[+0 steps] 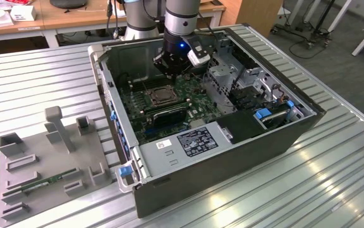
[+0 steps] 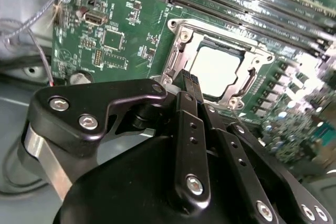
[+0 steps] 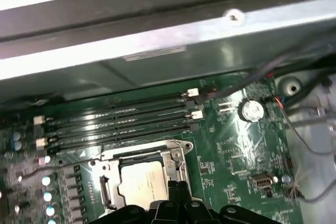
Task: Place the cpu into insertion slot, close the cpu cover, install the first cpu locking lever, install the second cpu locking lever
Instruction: 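Close the cpu cover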
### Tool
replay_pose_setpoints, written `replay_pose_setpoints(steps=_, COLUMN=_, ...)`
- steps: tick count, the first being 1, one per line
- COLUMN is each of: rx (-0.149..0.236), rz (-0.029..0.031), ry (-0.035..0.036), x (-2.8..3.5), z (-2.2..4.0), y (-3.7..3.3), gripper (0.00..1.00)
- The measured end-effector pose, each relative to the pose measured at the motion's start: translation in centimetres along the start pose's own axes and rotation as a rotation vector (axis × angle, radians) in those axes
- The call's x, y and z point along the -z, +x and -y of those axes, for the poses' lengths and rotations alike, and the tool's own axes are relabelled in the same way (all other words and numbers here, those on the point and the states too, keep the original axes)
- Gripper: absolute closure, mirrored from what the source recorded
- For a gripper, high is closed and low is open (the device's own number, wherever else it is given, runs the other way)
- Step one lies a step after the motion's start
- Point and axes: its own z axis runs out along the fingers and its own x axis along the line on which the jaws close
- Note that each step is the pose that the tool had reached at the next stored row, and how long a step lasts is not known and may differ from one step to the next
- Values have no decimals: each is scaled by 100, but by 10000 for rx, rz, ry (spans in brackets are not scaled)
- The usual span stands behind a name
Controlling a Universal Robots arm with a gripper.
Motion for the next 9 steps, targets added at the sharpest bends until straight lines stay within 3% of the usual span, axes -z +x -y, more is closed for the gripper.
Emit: replay_pose_setpoints(steps=9, rx=1633, rz=-64, ry=26, x=-9, z=0, y=0, gripper=89)
